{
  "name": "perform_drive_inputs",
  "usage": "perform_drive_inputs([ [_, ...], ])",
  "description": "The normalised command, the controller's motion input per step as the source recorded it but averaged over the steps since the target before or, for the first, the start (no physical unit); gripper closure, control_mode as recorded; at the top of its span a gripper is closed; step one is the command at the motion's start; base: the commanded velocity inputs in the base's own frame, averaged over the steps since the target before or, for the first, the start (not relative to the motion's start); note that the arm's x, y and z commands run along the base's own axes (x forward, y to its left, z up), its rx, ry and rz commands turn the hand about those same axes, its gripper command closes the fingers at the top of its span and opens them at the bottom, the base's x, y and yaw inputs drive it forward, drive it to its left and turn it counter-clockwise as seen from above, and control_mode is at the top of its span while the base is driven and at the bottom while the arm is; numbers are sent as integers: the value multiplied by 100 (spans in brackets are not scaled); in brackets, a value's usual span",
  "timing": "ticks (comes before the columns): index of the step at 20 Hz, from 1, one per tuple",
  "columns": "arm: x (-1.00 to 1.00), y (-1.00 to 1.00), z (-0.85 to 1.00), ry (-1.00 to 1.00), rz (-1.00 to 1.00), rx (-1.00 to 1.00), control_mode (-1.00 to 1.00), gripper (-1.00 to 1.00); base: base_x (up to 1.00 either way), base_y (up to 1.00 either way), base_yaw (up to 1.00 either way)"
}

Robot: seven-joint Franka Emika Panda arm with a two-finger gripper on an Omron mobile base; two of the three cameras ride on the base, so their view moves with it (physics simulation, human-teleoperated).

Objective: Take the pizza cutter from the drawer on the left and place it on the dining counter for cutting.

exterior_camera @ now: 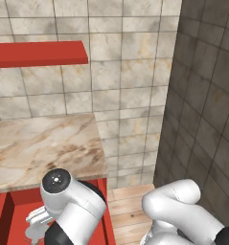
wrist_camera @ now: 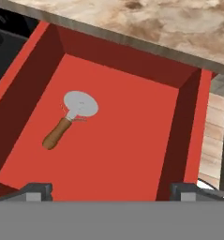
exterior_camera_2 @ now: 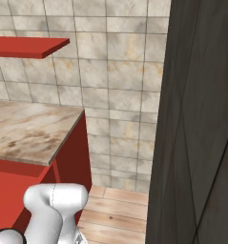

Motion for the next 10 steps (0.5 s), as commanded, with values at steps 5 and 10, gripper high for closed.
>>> perform_drive_inputs([
  [5,14,6,-16,9,-20,8,-100,-100,0,0,0],
  [10,15,8,-13,10,-27,17,-100,-100,0,0,0],
])
